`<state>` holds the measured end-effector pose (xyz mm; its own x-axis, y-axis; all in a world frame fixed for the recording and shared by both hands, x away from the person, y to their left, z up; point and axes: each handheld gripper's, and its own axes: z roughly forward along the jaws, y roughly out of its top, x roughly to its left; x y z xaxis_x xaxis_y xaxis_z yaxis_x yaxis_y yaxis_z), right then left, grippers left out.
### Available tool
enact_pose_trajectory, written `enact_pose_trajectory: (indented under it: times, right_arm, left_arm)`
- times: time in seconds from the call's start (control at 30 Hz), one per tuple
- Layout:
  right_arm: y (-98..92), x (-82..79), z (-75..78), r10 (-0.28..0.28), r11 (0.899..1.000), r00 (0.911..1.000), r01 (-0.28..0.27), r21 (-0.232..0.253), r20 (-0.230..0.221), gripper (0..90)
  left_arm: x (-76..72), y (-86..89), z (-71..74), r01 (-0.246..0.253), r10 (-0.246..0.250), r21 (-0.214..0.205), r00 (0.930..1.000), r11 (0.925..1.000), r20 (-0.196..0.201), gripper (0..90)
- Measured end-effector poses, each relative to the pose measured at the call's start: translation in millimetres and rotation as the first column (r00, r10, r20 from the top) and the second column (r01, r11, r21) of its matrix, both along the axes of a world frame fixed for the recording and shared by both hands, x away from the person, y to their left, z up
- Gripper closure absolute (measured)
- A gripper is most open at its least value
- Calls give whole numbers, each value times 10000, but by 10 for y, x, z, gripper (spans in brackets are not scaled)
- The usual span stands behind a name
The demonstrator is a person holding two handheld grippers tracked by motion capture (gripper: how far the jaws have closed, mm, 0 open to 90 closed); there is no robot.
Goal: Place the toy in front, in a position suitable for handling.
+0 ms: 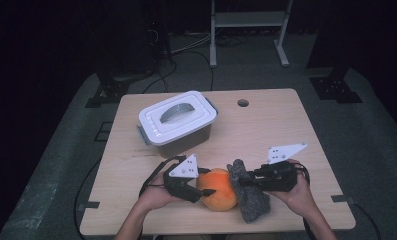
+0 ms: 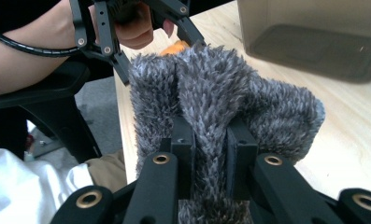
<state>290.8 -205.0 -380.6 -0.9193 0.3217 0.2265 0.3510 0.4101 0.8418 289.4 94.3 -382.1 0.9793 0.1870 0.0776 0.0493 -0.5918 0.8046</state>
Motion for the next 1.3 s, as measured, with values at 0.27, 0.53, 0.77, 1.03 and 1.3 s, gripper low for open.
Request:
enact_pose_trajectory:
  times: [0.27, 0.53, 0.77, 1.03, 1.3]
  right_arm:
    - [13, 56, -174, -122, 9996, 9994, 114, -261, -330, 763]
    - [30, 80, -292, -151, 9966, 9986, 108, -820, -510, 762]
    - [-13, 132, -364, -396, 9922, 9961, 298, -1210, -790, 761]
    - [-58, 38, -29, -411, 9991, 9991, 410, 102, 52, 762]
    - [138, -47, 11, -275, 9976, 9973, 317, -618, 681, 760]
  left_arm:
    - [39, -20, -60, 13, -20, -179, 9992, 9998, -394, 181]
    - [175, 104, -232, 19, -57, -259, 9888, 9997, -1489, 98]
    - [180, 204, -185, 85, -156, -564, 9919, 9984, -1258, 341]
    - [86, 136, -60, -124, 111, -337, 9992, 9994, -381, 378]
    - [41, 15, -100, 299, -310, -342, 9990, 9990, -308, 317]
